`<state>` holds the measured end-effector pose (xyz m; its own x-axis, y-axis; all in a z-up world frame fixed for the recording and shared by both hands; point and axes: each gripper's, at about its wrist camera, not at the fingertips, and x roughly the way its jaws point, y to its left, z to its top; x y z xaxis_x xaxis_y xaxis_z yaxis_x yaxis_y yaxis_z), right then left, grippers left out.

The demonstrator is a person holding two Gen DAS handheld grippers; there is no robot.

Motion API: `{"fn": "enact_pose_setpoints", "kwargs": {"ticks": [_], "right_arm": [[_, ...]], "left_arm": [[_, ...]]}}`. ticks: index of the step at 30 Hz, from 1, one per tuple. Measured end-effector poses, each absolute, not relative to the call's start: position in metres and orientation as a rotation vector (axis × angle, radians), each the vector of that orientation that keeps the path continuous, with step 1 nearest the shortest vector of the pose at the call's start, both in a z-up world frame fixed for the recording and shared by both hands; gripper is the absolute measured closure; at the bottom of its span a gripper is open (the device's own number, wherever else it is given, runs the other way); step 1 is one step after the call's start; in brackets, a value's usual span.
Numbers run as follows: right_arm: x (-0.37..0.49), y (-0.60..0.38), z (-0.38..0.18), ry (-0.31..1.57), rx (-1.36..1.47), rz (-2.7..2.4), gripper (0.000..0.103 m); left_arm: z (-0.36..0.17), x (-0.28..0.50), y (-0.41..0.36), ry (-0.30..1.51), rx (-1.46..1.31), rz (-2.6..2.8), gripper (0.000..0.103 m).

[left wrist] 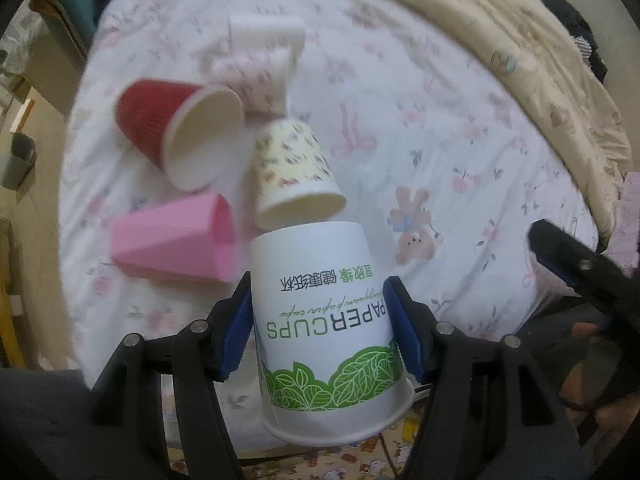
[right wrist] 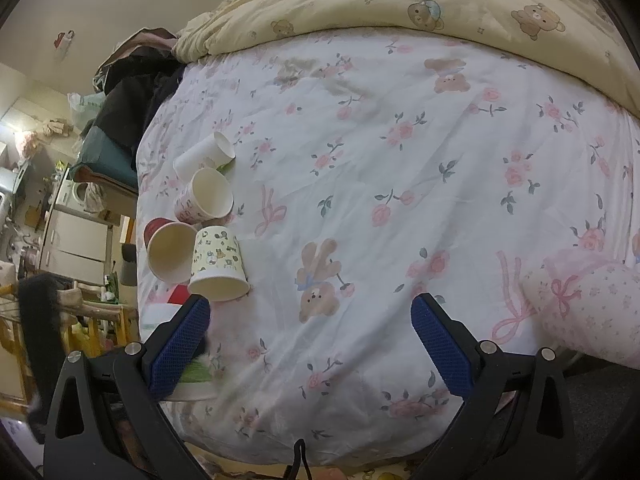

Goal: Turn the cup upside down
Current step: 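Rotate the held white cup with the left tool so its rim faces down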

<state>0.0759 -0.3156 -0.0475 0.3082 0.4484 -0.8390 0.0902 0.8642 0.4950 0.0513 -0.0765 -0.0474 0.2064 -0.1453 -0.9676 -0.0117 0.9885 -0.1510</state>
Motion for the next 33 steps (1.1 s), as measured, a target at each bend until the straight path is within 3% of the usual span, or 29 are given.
{"fn": "enact_pose_setpoints", "kwargs": {"ticks": [6,19,33], "right_arm": [[0.075,-0.306,-0.049,1.257,0.47,0.258,0.0],[0.073,-0.271,-0.056,1.283,0.365,0.299,0.0],[0.071,-0.258,-0.052,1.281,0.402,0.436,0.0]], "left_arm": [[-0.029,0.047,-0.055,1.294,-0.114,-0.082,0.044],[-0.044,0.04,-0.02,1.173,-0.131,0.025,0.044],[-0.042,0.044,-0.008,1.153,-0.352,-0.081,0.044]]}}
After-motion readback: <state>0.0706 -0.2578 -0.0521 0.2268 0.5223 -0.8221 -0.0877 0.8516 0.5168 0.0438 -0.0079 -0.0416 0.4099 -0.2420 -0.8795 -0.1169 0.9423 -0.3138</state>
